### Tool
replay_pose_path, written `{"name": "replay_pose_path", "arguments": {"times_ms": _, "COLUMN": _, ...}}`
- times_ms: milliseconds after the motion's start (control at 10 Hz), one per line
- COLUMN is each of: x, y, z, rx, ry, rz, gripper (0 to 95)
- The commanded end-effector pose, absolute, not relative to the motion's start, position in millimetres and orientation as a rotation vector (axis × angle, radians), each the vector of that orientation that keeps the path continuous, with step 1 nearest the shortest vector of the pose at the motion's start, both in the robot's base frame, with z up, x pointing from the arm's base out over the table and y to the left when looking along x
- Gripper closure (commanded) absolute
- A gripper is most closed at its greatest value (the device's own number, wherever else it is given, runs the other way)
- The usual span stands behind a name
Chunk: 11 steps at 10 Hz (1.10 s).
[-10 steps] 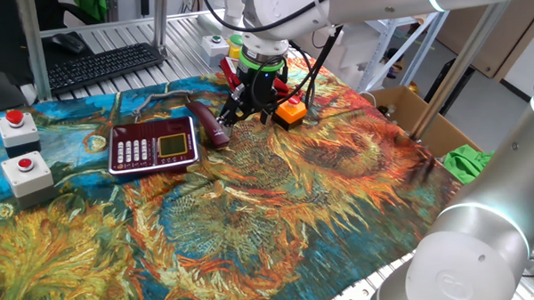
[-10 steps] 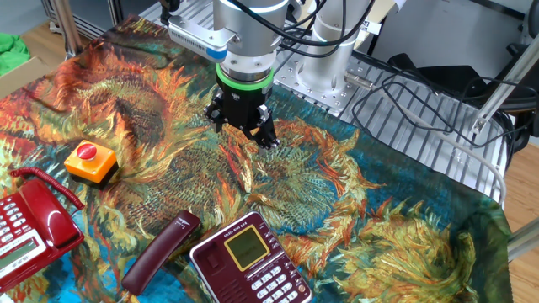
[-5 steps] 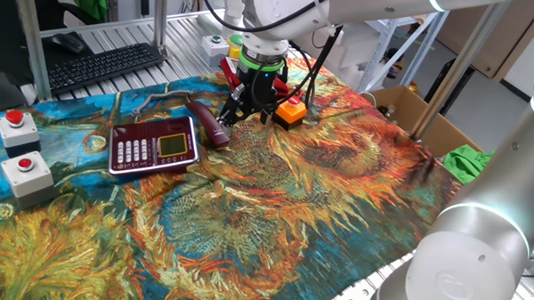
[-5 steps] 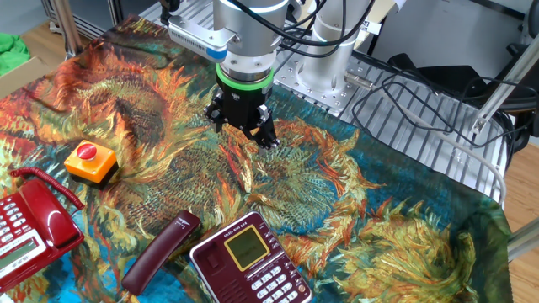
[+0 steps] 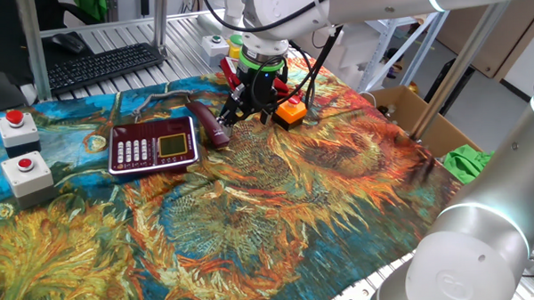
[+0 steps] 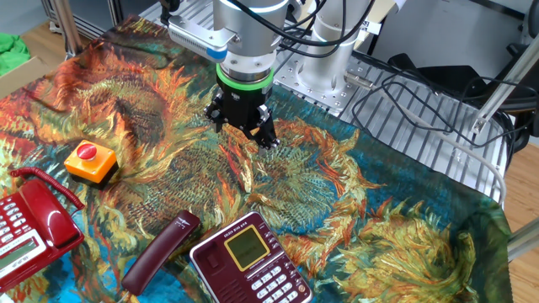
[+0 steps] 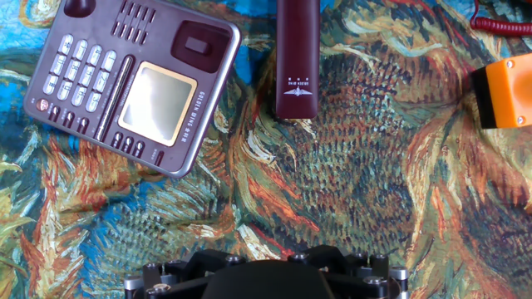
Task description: Place the handset of the telephone on the corresponding phone cradle
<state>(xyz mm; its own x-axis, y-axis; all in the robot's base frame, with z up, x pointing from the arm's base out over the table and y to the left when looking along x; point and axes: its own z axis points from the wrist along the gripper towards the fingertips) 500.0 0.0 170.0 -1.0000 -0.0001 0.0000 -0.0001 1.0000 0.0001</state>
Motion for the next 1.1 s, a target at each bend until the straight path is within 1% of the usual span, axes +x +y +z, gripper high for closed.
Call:
{"name": "replay_pose_path", "arguments": {"times_ms": 100, "x": 499.5, "y": 0.4, "z": 169.1, "rx": 0.175, "ry": 3.114, "rz": 0.052, "gripper": 95.0}}
{"name": "replay_pose_path", "arguments": {"times_ms": 1100, "x": 498.6, "y": 2.6, "z": 167.0, "rx": 0.178, "ry": 3.111, "rz": 0.069, "gripper": 95.0}}
